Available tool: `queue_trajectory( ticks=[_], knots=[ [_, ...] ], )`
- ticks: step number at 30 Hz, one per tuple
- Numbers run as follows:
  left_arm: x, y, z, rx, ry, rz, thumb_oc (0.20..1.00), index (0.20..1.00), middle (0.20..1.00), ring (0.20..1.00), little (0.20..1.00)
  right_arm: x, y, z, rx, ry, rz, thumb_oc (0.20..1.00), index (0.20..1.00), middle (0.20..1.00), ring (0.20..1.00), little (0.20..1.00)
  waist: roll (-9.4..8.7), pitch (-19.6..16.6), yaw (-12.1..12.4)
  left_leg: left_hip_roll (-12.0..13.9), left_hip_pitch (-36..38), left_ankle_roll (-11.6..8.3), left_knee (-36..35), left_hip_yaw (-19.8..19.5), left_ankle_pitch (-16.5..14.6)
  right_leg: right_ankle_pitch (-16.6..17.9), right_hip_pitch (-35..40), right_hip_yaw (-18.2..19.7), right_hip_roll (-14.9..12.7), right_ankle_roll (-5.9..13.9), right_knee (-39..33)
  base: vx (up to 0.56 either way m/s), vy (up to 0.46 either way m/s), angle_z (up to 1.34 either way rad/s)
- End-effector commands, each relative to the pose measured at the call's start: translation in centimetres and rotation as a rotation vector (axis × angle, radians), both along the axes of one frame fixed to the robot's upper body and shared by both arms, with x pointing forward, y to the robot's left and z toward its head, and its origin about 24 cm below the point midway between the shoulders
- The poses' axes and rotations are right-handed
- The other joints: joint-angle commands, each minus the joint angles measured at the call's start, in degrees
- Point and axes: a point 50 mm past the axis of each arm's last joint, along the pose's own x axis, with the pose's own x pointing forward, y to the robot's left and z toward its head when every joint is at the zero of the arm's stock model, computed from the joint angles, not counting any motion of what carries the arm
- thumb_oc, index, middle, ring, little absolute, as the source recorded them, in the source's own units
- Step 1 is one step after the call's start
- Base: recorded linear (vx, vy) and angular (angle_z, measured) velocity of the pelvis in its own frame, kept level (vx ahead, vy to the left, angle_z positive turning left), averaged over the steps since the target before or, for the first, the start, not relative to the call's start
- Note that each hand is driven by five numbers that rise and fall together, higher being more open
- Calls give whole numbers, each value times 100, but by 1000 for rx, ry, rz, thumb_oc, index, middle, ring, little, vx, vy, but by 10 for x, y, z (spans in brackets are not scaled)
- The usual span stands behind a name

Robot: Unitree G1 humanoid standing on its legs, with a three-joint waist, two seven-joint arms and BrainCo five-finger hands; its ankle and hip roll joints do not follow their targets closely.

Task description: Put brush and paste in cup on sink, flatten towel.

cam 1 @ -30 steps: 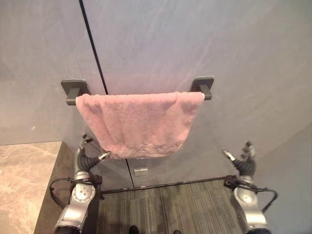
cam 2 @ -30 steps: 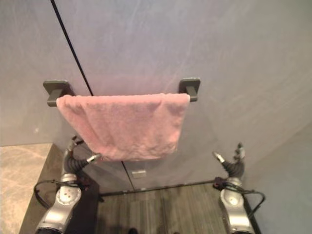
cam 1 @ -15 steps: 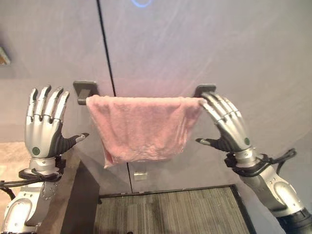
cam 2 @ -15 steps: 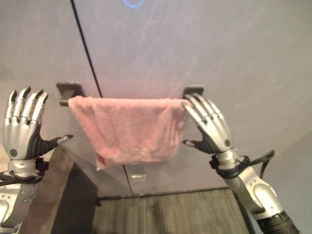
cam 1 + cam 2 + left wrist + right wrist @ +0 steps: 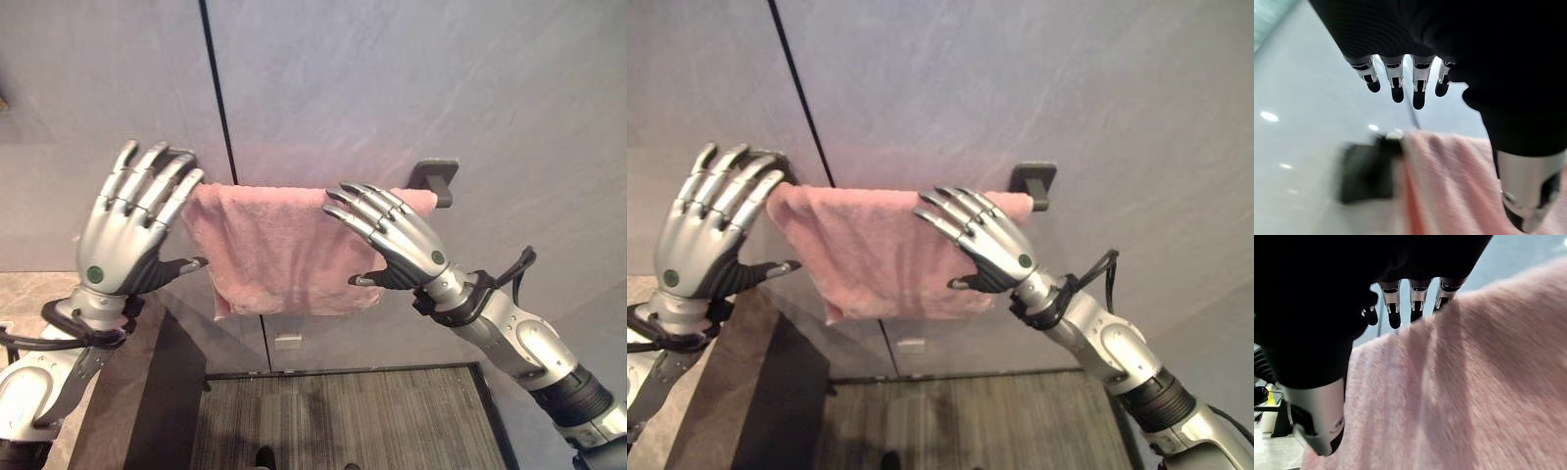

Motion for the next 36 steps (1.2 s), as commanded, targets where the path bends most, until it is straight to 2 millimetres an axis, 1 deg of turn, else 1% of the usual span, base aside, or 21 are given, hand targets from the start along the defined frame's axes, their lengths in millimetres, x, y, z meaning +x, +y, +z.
queue_trajectory(
  ticks=[1, 2, 3, 5, 6, 7, 8, 9, 10, 11, 13, 14, 15, 18, 21, 24, 26, 27, 29, 31, 36],
  knots=[
    [5, -10, 10, 39, 26, -74, 1000, 1000, 1000, 1000, 1000, 1, -6, 14, 22, -32, -2, 1000, 1000, 1000, 1000, 1000, 28, -124, 27, 505, 93, -465, 41, 277, 74, 458, -12, -297, -582, 616, 25, 4, 10, -3],
    [7, -11, 7, 66, 67, -75, 1000, 1000, 1000, 1000, 1000, 2, -7, 11, 5, -16, -9, 1000, 1000, 1000, 1000, 1000, 41, -116, 9, 503, 93, -460, 41, 294, 77, 474, -29, -287, -590, 621, 24, 4, 11, -7],
    [9, -10, 3, 134, 172, -75, 1000, 1000, 1000, 1000, 1000, 3, -9, 9, -23, 7, -16, 1000, 1000, 1000, 1000, 1000, 78, -89, -3, 494, 89, -451, 41, 306, 69, 487, -53, -266, -606, 631, 20, 5, 11, -7],
    [10, -9, 3, 171, 216, -65, 1000, 1000, 1000, 1000, 1000, 4, -10, 7, -38, 25, -25, 1000, 1000, 1000, 1000, 1000, 83, -81, -13, 489, 91, -446, 41, 321, 57, 495, -70, -245, -617, 636, 16, 2, 7, -3],
    [12, -6, 0, 234, 329, -37, 1000, 1000, 1000, 1000, 1000, 8, -13, 2, -58, 73, -47, 1000, 1000, 1000, 1000, 1000, 132, -57, -8, 472, 99, -433, 41, 336, 42, 499, -89, -213, -623, 641, 13, 0, 0, 0],
    [11, -6, 1, 234, 335, -37, 1000, 1000, 1000, 1000, 1000, 8, -13, 2, -56, 75, -47, 1000, 1000, 1000, 1000, 1000, 121, -59, -3, 473, 103, -433, 41, 343, 38, 500, -89, -206, -622, 641, 12, 0, 0, 0],
    [11, -5, 1, 249, 382, -38, 1000, 1000, 1000, 1000, 1000, 10, -13, -1, -70, 96, -51, 1000, 1000, 1000, 1000, 1000, 130, -54, 9, 468, 118, -429, 41, 364, 32, 497, -94, -183, -623, 639, 10, 0, 0, 0],
    [13, -1, -2, 245, 446, -14, 1000, 1000, 1000, 1000, 1000, 13, -13, -4, -86, 122, -61, 1000, 1000, 1000, 1000, 1000, 145, -35, 9, 464, 126, -428, 41, 386, 35, 508, -102, -163, -626, 641, 11, 8, -2, -4],
    [11, -1, -1, 251, 530, -24, 1000, 1000, 1000, 1000, 1000, 17, -10, -7, -121, 172, -51, 1000, 1000, 1000, 1000, 1000, 158, -19, 31, 465, 163, -425, 41, 438, 25, 509, -124, -101, -627, 642, 8, 8, -5, -20],
    [13, 4, -4, 211, 605, 2, 1000, 1000, 1000, 1000, 1000, 21, -7, -7, -136, 204, -46, 1000, 1000, 1000, 1000, 1000, 180, -5, 45, 476, 203, -427, 41, 493, 25, 512, -142, -48, -619, 639, 8, 12, -2, -23],
    [12, 7, -3, 223, 623, 16, 1000, 1000, 1000, 1000, 1000, 22, -7, -6, -144, 218, -46, 1000, 1000, 1000, 1000, 1000, 190, -8, 65, 484, 232, -434, 41, 526, 16, 510, -142, -24, -610, 636, 7, 22, -8, -17],
    [12, 10, -3, 207, 629, 34, 1000, 1000, 1000, 1000, 1000, 23, -8, -6, -141, 226, -51, 1000, 1000, 1000, 1000, 1000, 198, -16, 73, 496, 258, -439, 41, 548, 14, 510, -133, -12, -604, 633, 7, 46, -19, -10],
    [9, 16, -2, 185, 649, 63, 1000, 1000, 1000, 1000, 1000, 24, -14, -5, -123, 235, -77, 1000, 1000, 1000, 1000, 1000, 229, -44, 121, 513, 298, -445, 41, 576, 8, 496, -118, -16, -593, 631, 3, 35, -17, -16],
    [5, 23, 0, 153, 643, 98, 1000, 1000, 1000, 1000, 1000, 23, -17, -5, -106, 243, -87, 1000, 1000, 1000, 1000, 1000, 232, -58, 123, 533, 336, -453, 41, 597, 1, 482, -98, -4, -572, 618, 3, 30, -19, -14],
    [0, 38, -3, 92, 632, 164, 1000, 1000, 1000, 1000, 1000, 22, -29, -10, -72, 266, -138, 1000, 1000, 1000, 1000, 1000, 231, -77, 109, 575, 407, -469, 41, 641, 1, 439, -54, 6, -522, 601, 3, 18, -17, -2],
    [-1, 43, -7, 73, 635, 187, 1000, 1000, 1000, 1000, 1000, 21, -35, -11, -62, 271, -161, 1000, 1000, 1000, 1000, 1000, 229, -85, 102, 591, 441, -482, 41, 662, -1, 427, -36, 11, -501, 590, 3, 0, 0, 0],
    [-2, 49, -15, 10, 662, 204, 1000, 1000, 1000, 1000, 1000, 19, -43, -15, -33, 293, -188, 1000, 1000, 1000, 1000, 1000, 230, -89, 75, 609, 466, -498, 41, 671, 9, 402, -1, 0, -480, 578, 3, 0, 0, 0],
    [-1, 49, -15, 10, 663, 203, 1000, 1000, 1000, 1000, 1000, 19, -44, -15, -33, 293, -188, 1000, 1000, 1000, 1000, 1000, 232, -90, 77, 610, 466, -499, 41, 669, 9, 401, 1, -2, -479, 577, 3, 0, 0, 0],
    [1, 54, -26, -46, 696, 212, 1000, 1000, 1000, 1000, 1000, 20, -49, -20, -16, 313, -215, 1000, 1000, 1000, 1000, 1000, 230, -91, 44, 632, 466, -510, 41, 674, 13, 384, 15, -24, -462, 569, 3, 0, 0, 0],
    [2, 55, -28, -49, 701, 218, 1000, 1000, 1000, 1000, 1000, 20, -51, -21, -13, 315, -224, 1000, 1000, 1000, 1000, 1000, 231, -96, 45, 636, 464, -512, 41, 673, 15, 379, 19, -30, -457, 566, 3, 0, 0, 0],
    [7, 56, -42, -123, 723, 214, 1000, 1000, 1000, 1000, 1000, 21, -51, -22, 4, 316, -227, 1000, 1000, 1000, 1000, 1000, 222, -105, 16, 663, 464, -527, 41, 692, 29, 392, 3, -44, -437, 557, 3, 0, 0, 0]
  ],
)
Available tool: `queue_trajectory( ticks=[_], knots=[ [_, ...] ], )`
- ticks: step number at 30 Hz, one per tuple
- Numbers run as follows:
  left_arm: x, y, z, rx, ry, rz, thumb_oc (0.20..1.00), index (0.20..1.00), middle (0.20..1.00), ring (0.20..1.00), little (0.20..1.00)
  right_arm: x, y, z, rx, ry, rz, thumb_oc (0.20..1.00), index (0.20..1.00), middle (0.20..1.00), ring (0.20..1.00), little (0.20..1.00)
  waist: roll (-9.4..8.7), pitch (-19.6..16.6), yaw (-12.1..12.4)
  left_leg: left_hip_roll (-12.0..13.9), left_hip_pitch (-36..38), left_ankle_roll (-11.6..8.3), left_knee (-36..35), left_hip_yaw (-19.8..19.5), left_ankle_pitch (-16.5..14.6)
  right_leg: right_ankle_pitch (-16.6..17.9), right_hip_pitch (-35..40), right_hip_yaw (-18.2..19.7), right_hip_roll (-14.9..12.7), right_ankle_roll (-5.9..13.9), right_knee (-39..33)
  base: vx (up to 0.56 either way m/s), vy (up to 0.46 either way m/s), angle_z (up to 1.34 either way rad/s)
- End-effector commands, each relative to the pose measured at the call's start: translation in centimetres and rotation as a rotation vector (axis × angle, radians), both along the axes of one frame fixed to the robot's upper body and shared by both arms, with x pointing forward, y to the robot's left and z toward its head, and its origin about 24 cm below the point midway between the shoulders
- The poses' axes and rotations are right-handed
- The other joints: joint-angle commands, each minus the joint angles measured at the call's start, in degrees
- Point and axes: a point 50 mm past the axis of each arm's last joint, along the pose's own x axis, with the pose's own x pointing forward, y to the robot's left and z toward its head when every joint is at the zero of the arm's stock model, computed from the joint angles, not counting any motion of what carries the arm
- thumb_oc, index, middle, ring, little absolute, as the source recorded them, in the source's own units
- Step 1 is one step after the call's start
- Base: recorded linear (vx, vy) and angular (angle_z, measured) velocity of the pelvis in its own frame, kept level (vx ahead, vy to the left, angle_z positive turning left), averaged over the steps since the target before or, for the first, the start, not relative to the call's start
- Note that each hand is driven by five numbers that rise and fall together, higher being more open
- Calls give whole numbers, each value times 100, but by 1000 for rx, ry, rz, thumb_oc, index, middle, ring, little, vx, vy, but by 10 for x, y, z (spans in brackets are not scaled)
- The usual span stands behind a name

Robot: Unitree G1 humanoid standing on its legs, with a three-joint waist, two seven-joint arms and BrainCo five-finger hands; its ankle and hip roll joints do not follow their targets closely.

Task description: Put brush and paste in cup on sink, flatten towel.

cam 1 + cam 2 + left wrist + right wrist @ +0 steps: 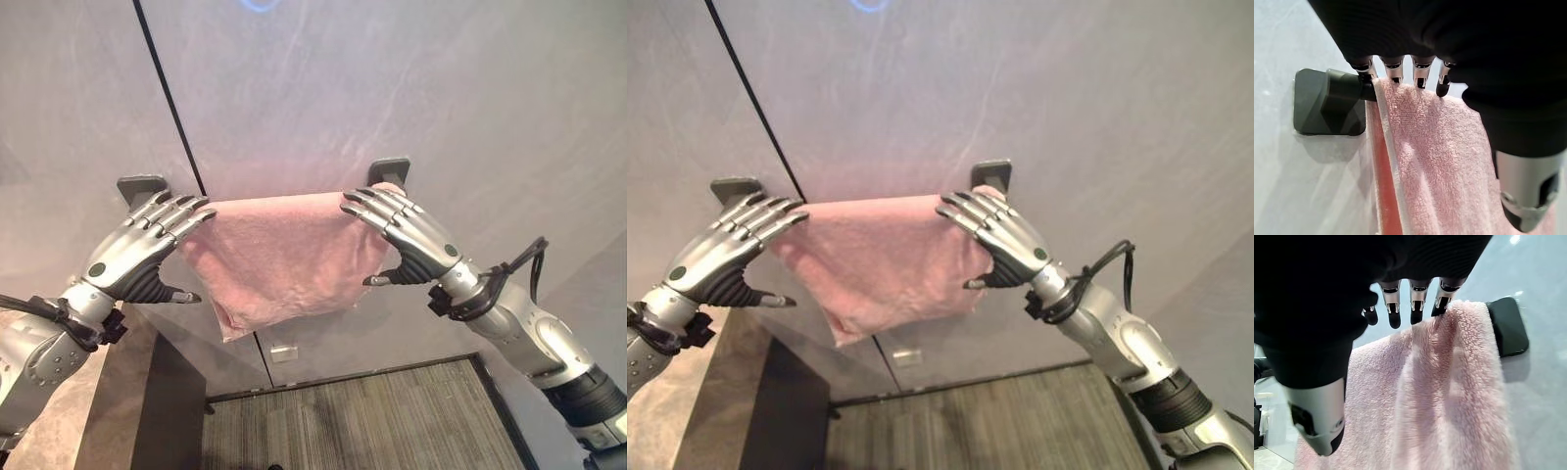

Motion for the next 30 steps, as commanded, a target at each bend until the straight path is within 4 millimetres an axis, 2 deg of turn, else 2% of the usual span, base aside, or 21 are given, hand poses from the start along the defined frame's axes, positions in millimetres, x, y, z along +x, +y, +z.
queue_trajectory(
  ticks=[1, 5, 9, 12, 13, 15, 17, 18, 20, 21, 23, 24, 25, 27, 28, 29, 30],
  knots=[
    [8, 31, -34, -70, 141, 178, 1000, 1000, 1000, 1000, 1000, 13, -27, -14, 14, 91, -156, 1000, 1000, 1000, 1000, 1000, -91, 185, 42, 608, 263, -491, 67, 318, 75, 337, -1, -385, -467, 544, 51, 0, 0, 0],
    [11, 30, -39, -100, 145, 181, 1000, 1000, 1000, 1000, 1000, 16, -26, -14, 17, 89, -160, 1000, 1000, 1000, 1000, 1000, -90, 174, 49, 621, 259, -496, 67, 314, 82, 335, 5, -394, -460, 538, 51, 0, 0, 0],
    [17, 27, -48, -202, 157, 186, 1000, 1000, 1000, 1000, 1000, 20, -21, -15, 40, 99, -156, 1000, 1000, 1000, 1000, 1000, -114, 135, 31, 636, 280, -498, 67, 299, 82, 346, 34, -404, -443, 524, 51, 0, 0, 0],
    [27, 21, -55, -317, 127, 194, 1000, 1000, 1000, 1000, 1000, 24, -13, -13, 189, 141, -125, 1000, 1000, 1000, 1000, 1000, -104, 79, 9, 644, 291, -497, 67, 271, 94, 343, 79, -435, -444, 510, 51, 0, 0, 0],
    [28, 21, -55, -317, 126, 193, 1000, 1000, 1000, 1000, 1000, 25, -14, -13, 190, 141, -126, 1000, 1000, 1000, 1000, 1000, -104, 83, 12, 644, 289, -497, 67, 266, 95, 342, 80, -440, -445, 509, 51, 0, 0, 0],
    [34, 17, -55, -333, 102, 190, 1000, 1000, 1000, 1000, 1000, 28, -7, -6, 279, 140, -93, 1000, 1000, 1000, 1000, 1000, -99, 61, 23, 639, 286, -489, 67, 236, 106, 348, 96, -454, -454, 500, 54, -27, 7, 0],
    [40, 10, -46, -372, 29, 165, 1000, 1000, 1000, 1000, 1000, 27, 6, 12, 437, 122, -7, 1000, 1000, 1000, 1000, 1000, -100, 27, 32, 636, 287, -479, 67, 209, 119, 357, 109, -463, -463, 494, 61, -50, 11, 1],
    [40, 10, -46, -371, 27, 164, 1000, 1000, 1000, 1000, 1000, 27, 6, 12, 438, 122, -7, 1000, 1000, 1000, 1000, 1000, -103, 33, 32, 635, 287, -479, 67, 208, 119, 356, 110, -464, -464, 494, 62, 0, 0, 0],
    [42, 6, -38, -417, -58, 158, 1000, 1000, 1000, 1000, 1000, 23, 14, 29, 525, 62, 56, 1000, 1000, 1000, 1000, 1000, -109, 17, 47, 635, 296, -469, 67, 201, 126, 364, 109, -461, -469, 490, 67, 0, 0, 0],
    [41, 5, -27, -501, -200, 165, 1000, 1000, 1000, 1000, 1000, 15, 19, 45, 639, -16, 124, 1000, 1000, 1000, 1000, 1000, -122, 15, 59, 637, 328, -473, 67, 213, 97, 339, 123, -439, -481, 498, 74, -40, 9, 0],
    [33, 6, -17, -560, -344, 175, 1000, 1000, 1000, 1000, 1000, 2, 16, 60, 724, -110, 161, 1000, 1000, 1000, 1000, 1000, -144, 23, 50, 634, 303, -468, 67, 246, 130, 387, 74, -404, -486, 499, 57, -35, 6, -1],
    [33, 6, -17, -560, -346, 177, 1000, 1000, 1000, 1000, 1000, 1, 16, 59, 723, -110, 161, 1000, 1000, 1000, 1000, 1000, -141, 18, 51, 632, 305, -467, 67, 252, 130, 387, 71, -398, -487, 500, 59, -12, 11, -4],
    [26, 9, -15, -630, -414, 200, 1000, 1000, 1000, 1000, 1000, -7, 12, 64, 779, -164, 168, 1000, 1000, 1000, 1000, 1000, -150, 31, 37, 631, 298, -465, 67, 278, 131, 402, 43, -381, -498, 514, 52, -19, 17, -5],
    [-3, 20, -27, -710, -467, 285, 1000, 1000, 1000, 1000, 1000, -32, -19, 59, 849, -268, 69, 1000, 1000, 1000, 1000, 1000, -145, 105, -20, 615, 279, -449, 67, 363, 120, 449, -58, -319, -530, 551, 51, -21, 20, -6],
    [-5, 20, -28, -710, -460, 284, 1000, 1000, 1000, 1000, 1000, -35, -20, 58, 849, -265, 65, 1000, 1000, 1000, 1000, 1000, -146, 70, -4, 613, 284, -447, 67, 370, 118, 451, -58, -311, -532, 554, 51, 20, 14, -14],
    [-29, 25, -46, -771, -422, 348, 1000, 1000, 1000, 1000, 1000, -53, -47, 41, 833, -300, -91, 1000, 1000, 1000, 1000, 1000, -149, 136, -38, 607, 277, -447, 67, 387, 77, 421, -73, -310, -549, 568, 51, 6, 3, -16],
    [-30, 24, -47, -772, -413, 347, 1000, 1000, 1000, 1000, 1000, -56, -48, 40, 832, -295, -96, 1000, 1000, 1000, 1000, 1000, -150, 94, -21, 608, 253, -442, 67, 389, 115, 453, -98, -307, -547, 556, 51, -3, -11, -13]
  ],
)
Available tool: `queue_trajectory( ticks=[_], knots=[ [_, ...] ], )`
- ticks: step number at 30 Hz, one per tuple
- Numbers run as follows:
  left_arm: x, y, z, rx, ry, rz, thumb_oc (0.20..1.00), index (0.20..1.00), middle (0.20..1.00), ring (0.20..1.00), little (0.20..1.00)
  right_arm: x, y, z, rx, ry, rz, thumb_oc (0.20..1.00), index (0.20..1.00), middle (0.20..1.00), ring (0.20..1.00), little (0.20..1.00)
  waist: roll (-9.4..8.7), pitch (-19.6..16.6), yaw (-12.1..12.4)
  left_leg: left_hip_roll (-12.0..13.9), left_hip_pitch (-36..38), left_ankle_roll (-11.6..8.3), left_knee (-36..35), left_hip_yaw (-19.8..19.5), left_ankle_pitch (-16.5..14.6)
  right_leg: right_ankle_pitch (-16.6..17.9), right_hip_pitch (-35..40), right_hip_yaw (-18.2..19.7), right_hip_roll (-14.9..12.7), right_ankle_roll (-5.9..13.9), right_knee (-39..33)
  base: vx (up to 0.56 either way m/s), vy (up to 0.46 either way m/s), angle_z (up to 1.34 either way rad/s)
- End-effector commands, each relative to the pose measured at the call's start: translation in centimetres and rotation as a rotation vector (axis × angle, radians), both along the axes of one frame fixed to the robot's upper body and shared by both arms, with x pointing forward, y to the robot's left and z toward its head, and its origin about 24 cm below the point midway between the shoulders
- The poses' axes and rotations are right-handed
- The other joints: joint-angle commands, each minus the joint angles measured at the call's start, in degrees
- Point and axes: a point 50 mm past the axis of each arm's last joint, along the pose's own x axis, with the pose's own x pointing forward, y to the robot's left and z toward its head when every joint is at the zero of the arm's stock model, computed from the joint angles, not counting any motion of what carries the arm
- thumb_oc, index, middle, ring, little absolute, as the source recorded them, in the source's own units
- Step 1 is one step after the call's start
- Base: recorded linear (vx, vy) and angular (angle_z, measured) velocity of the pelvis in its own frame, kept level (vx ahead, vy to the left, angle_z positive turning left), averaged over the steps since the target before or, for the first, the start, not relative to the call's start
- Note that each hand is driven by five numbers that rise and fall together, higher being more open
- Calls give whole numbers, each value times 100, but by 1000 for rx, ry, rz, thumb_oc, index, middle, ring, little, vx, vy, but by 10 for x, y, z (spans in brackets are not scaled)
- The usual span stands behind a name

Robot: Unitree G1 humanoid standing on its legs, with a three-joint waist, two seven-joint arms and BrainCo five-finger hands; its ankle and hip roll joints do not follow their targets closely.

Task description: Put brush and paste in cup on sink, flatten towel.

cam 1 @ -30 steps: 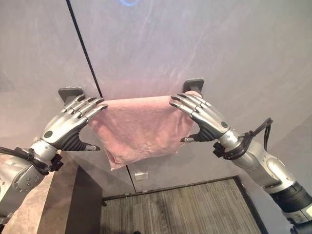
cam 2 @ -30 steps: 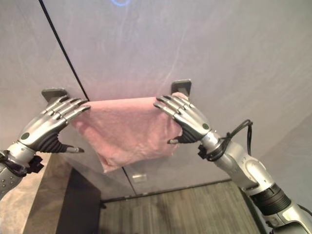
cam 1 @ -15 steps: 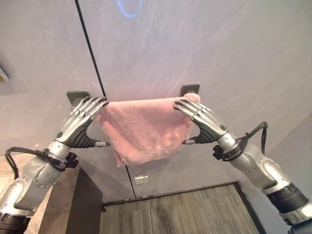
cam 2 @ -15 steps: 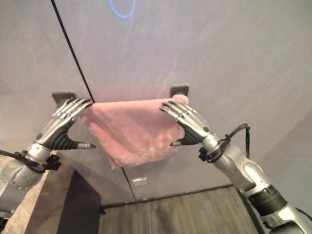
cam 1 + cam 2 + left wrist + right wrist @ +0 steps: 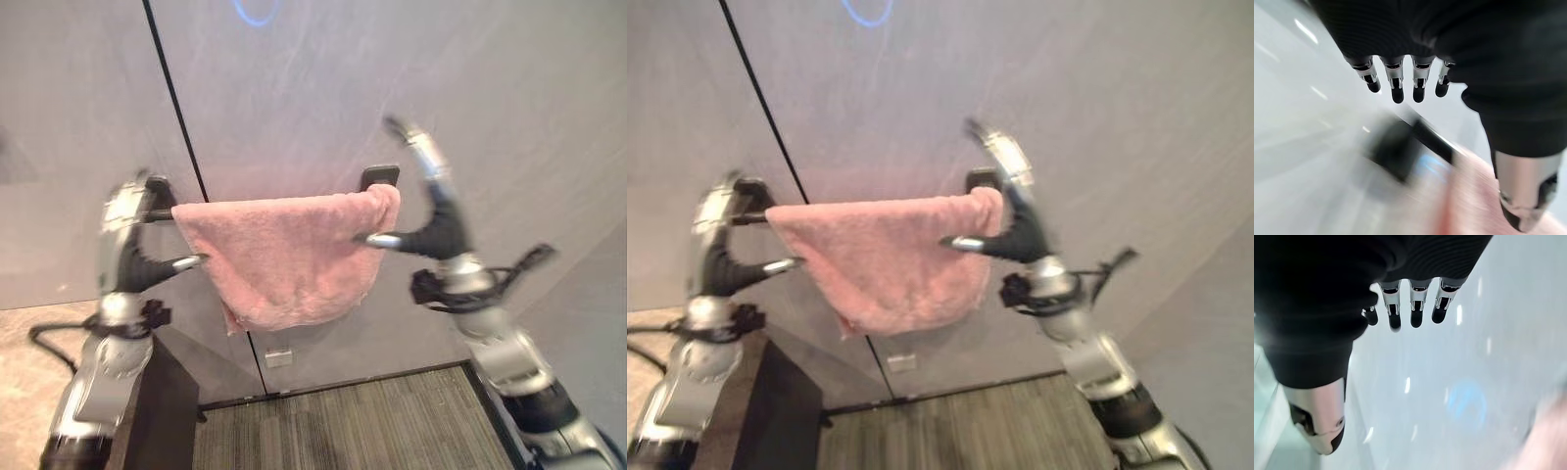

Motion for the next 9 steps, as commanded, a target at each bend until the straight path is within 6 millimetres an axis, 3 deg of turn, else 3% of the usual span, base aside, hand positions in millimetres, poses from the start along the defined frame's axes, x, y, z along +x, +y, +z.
queue_trajectory(
  ticks=[1, 2, 3, 4, 5, 6, 7, 9],
  knots=[
    [-23, 0, -7, -73, -11, -27, 1000, 1000, 1000, 1000, 1000, -29, -37, -10, -20, -23, -205, 1000, 1000, 1000, 1000, 1000, 32, 214, -50, 511, 196, -416, 39, 103, 63, 372, -45, -390, -620, 594, 3, -31, -19, -4],
    [-25, -1, -8, -75, -3, -33, 1000, 1000, 1000, 1000, 1000, -31, -38, -11, -22, -17, -208, 1000, 1000, 1000, 1000, 1000, 37, 169, -37, 512, 189, -417, 39, 91, 70, 374, -45, -402, -619, 591, 3, 0, 0, 0],
    [-35, 0, -18, -138, 32, -30, 1000, 1000, 1000, 1000, 1000, -42, -49, -19, -44, 27, -272, 1000, 1000, 1000, 1000, 1000, 29, 224, -80, 529, 147, -438, 39, 62, 56, 334, -50, -441, -620, 597, 3, -49, -55, 6],
    [-46, -2, -42, -212, 184, -60, 1000, 1000, 1000, 1000, 1000, -58, -64, -33, -48, 107, -354, 1000, 1000, 1000, 1000, 1000, 36, 285, -132, 559, 23, -465, 39, -4, 105, 332, -91, -526, -616, 599, 3, -66, -57, 10],
    [-46, -2, -43, -214, 188, -65, 1000, 1000, 1000, 1000, 1000, -59, -65, -34, -48, 110, -358, 1000, 1000, 1000, 1000, 1000, 38, 248, -121, 560, -21, -459, 39, -20, 149, 362, -125, -541, -615, 587, 3, -93, -57, 15],
    [-52, -3, -55, -256, 259, -77, 1000, 1000, 1000, 1000, 1000, -63, -71, -46, -37, 190, -381, 1000, 1000, 1000, 1000, 1000, 41, 332, -151, 577, -71, -485, 39, -43, 148, 331, -131, -586, -616, 601, 3, -95, -44, 12],
    [-58, -3, -74, -343, 344, -79, 1000, 1000, 1000, 1000, 1000, -65, -78, -69, 10, 315, -387, 1000, 1000, 1000, 1000, 1000, 44, 360, -179, 578, -148, -483, 39, -80, 209, 370, -174, -629, -610, 586, 3, -104, -56, 15],
    [-68, -11, -122, -454, 590, -98, 1000, 1000, 1000, 1000, 1000, -69, -87, -135, 251, 632, -362, 1000, 1000, 1000, 1000, 1000, 58, 439, -223, 601, -214, -504, 39, -110, 243, 374, -191, -677, -596, 591, 3, -70, -43, 22]
  ],
)
